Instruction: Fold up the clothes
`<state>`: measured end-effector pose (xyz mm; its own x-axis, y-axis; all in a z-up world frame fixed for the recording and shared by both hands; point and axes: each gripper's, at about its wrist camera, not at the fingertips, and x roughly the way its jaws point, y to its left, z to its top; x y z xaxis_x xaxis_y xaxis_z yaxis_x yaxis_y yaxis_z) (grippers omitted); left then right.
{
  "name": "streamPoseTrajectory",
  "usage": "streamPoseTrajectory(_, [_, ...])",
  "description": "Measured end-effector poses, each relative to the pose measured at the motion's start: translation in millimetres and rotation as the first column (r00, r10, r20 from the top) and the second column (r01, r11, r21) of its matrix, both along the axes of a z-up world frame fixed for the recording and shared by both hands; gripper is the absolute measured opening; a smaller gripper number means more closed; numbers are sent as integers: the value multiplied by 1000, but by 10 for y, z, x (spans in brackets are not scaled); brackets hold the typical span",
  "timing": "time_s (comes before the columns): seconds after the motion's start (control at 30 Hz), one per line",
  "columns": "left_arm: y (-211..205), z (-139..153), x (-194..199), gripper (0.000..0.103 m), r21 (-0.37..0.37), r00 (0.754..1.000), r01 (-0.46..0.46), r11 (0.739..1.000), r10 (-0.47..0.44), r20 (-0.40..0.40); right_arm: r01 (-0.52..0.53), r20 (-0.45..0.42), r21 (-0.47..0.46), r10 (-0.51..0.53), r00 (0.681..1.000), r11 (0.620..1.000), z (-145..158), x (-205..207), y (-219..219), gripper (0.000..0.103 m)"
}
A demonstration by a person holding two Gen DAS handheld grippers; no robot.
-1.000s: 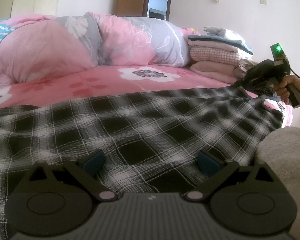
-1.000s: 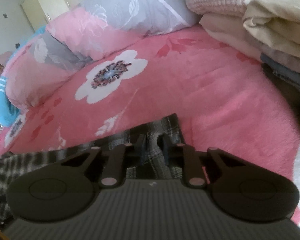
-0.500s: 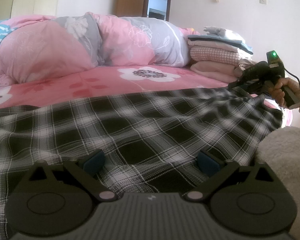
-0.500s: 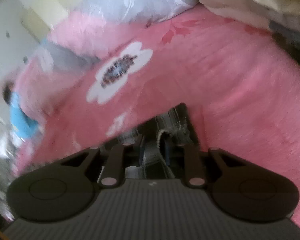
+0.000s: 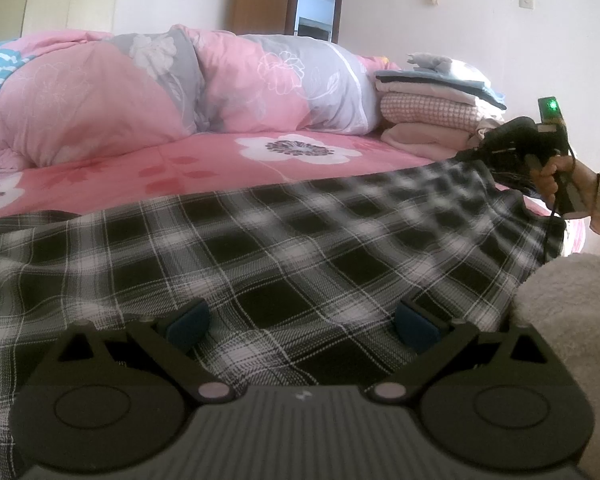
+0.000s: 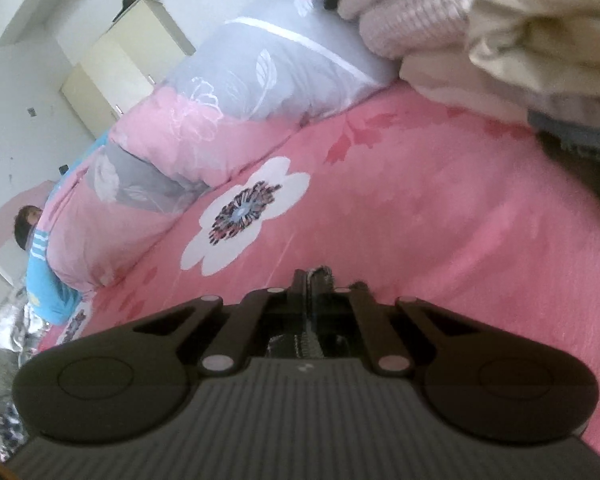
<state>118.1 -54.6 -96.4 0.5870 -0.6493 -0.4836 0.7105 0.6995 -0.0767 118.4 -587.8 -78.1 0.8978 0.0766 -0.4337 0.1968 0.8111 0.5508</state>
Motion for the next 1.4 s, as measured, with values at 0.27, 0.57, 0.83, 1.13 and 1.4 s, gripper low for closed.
streamPoseTrajectory(0.27, [-6, -1, 5, 99, 0, 1000, 0, 1000, 0, 2, 7, -56, -67, -11, 998, 998, -117, 167, 32, 0])
streamPoseTrajectory(0.57, [-17, 10, -9, 99, 8, 1000, -4, 1000, 4, 6, 12, -90, -55, -17, 996, 998, -168, 184, -7, 5])
streamPoseTrajectory(0.83, [-20, 3, -21, 99, 8, 1000, -24, 1000, 24, 5, 155, -3, -17, -155, 988, 988, 129, -797, -243, 25])
streamPoseTrajectory(1.13, [-34, 51, -29, 99, 23, 995, -94, 995, 95, -30, -50, -27, -164, 46, 999, 985, 21, -1214, 340, 25])
streamPoseTrajectory(1.4, [-5, 75, -50, 99, 32, 989, -139, 990, 140, -42, -121, -75, -322, 102, 992, 939, -104, -1083, 545, 4])
